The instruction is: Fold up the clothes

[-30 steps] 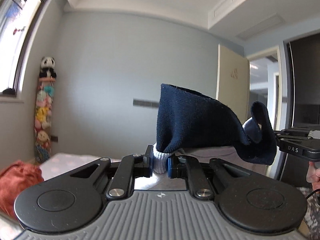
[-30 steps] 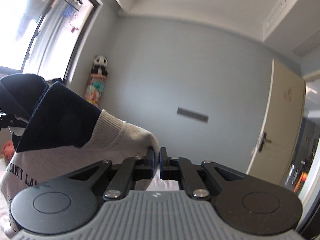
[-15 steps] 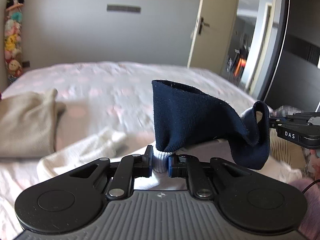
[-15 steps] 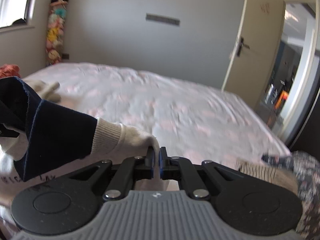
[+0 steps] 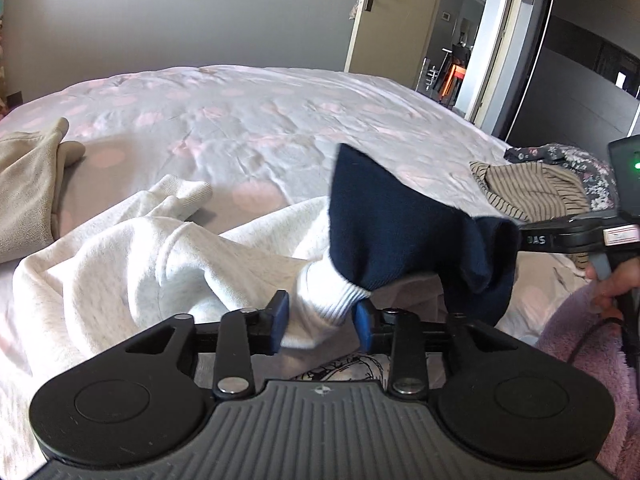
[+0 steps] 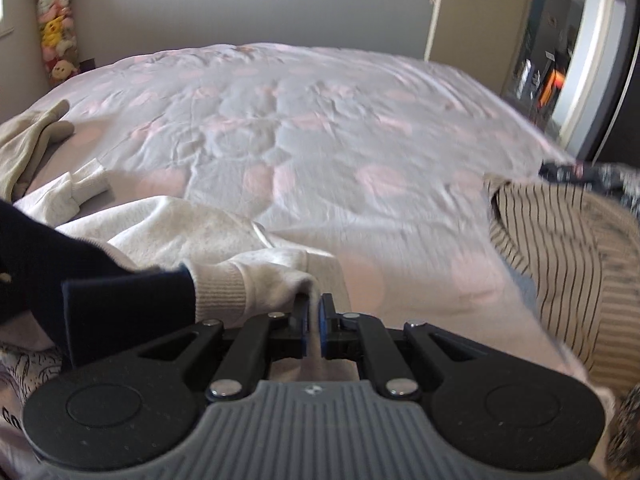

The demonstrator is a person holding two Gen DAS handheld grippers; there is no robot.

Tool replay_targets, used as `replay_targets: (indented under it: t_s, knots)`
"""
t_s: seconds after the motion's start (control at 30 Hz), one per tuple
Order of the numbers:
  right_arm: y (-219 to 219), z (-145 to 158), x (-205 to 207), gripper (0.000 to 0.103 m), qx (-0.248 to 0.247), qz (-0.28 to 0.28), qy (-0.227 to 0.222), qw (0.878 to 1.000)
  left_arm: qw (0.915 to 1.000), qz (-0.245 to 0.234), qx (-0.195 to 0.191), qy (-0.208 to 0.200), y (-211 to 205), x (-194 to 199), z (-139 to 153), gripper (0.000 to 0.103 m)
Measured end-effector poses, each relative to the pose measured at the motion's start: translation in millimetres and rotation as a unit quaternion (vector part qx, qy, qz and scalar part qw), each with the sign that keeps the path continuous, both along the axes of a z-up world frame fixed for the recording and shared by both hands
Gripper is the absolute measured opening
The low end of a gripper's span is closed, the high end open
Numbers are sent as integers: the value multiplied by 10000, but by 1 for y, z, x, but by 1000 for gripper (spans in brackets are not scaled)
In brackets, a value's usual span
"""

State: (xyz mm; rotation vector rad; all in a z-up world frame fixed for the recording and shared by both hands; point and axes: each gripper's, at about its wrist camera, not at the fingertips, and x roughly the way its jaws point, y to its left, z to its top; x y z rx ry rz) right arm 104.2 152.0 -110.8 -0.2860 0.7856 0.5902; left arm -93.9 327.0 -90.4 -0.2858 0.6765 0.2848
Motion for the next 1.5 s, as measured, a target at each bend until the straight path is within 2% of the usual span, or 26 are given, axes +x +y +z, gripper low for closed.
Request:
replay_targets:
  t_s: [0.2, 0.5, 0.63, 0.73, 0.87, 1.0, 1.1, 1.2, 1.43, 1.47, 1.5]
  knots:
    - [-19, -10, 27, 7, 511, -637, 722, 9940, 10000, 41, 0, -51, 15, -16, 16, 55]
    - [-21, -17, 34, 7, 661, -843, 925, 9899, 9999, 131, 77, -36, 45, -39, 40, 58]
    - [-24, -19, 37, 7, 779, -885, 1035, 9876, 9980, -250, 485, 318, 54, -39, 48, 58]
    - [-25, -21, 39, 7, 833, -895, 1076, 9866, 9905, -721, 945, 693, 51, -36, 49, 59]
    - [-25, -22, 39, 7, 861, -875, 1082, 9865, 9749, -1154, 1604, 1026, 41, -25, 42, 60]
    - [-26, -22, 38, 7, 932, -866, 1094, 9858, 9546, -1679, 2113, 1263, 30, -2, 40, 60]
    - [-28, -23, 38, 7, 1011, -868, 1117, 9848, 9342, -2136, 2470, 1437, 22, 21, 39, 60]
    - [-30, -25, 39, 7, 1097, -871, 1152, 9834, 9040, -2691, 2830, 1741, 14, 46, 33, 60]
    - [-35, -31, 44, 7, 1331, -891, 1318, 9782, 8608, -3421, 2589, 2738, 22, 90, 10, 60]
    - [-35, -32, 45, 7, 1354, -893, 1343, 9776, 8592, -3465, 2495, 2818, 24, 95, 9, 59]
    - [-35, -33, 46, 7, 1376, -894, 1368, 9769, 8640, -3465, 2309, 2831, 27, 97, 10, 50]
